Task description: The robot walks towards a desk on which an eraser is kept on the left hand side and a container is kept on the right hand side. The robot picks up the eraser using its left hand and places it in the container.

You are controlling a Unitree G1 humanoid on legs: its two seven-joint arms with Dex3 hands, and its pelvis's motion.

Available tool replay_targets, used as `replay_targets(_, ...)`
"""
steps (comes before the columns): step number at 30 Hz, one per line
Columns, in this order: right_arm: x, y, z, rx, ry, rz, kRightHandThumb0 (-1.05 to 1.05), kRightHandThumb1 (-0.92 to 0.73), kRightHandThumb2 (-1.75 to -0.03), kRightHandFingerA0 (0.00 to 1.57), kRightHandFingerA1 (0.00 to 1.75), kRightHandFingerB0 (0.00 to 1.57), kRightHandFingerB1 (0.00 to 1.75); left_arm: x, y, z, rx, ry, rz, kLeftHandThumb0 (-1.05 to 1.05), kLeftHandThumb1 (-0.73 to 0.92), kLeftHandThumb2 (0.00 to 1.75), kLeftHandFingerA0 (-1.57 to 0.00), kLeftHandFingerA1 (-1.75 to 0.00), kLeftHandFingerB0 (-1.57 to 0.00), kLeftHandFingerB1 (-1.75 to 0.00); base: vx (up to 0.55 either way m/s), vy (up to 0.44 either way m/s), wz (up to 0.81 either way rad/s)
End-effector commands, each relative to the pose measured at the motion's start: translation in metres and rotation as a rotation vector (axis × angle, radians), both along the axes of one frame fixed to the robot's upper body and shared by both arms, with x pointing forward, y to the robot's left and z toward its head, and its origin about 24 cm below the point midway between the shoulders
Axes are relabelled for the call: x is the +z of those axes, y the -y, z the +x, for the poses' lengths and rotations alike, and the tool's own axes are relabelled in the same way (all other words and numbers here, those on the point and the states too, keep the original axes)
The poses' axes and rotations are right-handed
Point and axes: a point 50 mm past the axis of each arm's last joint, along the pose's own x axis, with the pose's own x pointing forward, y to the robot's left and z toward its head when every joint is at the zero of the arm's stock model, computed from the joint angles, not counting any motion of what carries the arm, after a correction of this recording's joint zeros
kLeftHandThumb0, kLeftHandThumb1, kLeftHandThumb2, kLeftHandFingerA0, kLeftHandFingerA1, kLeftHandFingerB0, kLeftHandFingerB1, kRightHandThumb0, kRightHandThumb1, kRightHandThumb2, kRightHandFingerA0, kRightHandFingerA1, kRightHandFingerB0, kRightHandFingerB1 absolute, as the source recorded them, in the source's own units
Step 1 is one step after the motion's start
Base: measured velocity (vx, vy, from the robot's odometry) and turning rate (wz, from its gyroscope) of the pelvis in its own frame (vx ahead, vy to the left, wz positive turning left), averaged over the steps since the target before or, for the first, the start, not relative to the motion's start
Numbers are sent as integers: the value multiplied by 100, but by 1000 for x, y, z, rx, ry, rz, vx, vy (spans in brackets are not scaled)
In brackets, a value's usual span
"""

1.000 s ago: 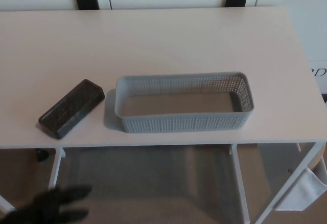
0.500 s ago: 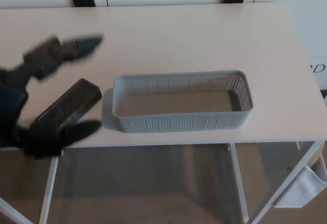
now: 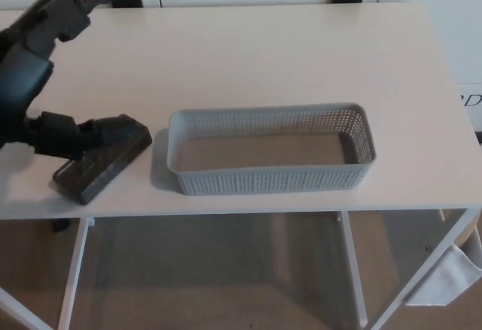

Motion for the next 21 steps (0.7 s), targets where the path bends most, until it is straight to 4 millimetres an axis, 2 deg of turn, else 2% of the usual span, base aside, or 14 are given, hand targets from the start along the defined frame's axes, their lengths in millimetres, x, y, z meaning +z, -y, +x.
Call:
replay_targets(1,1,5,1,15,-5,-19,-43,-51,-55,86,55,74,51,-52,-61,31,606,-180,626,-57,38,70,0,0,-3,-11,0,0,0)
replay_targets(14,1,4,1,23,-9,-30,-45,-51,-55,87,55,75,51,-86,-63,28,647,-297,720,-63,40,71,0,0,0,-7,0,0,0)
replay_targets(21,0,5,-2,9,-17,-18,-44,-50,-55,87,56,75,52,-95,-59,25,652,-307,754,-61,38,69,0,0,0,-6,0,0,0)
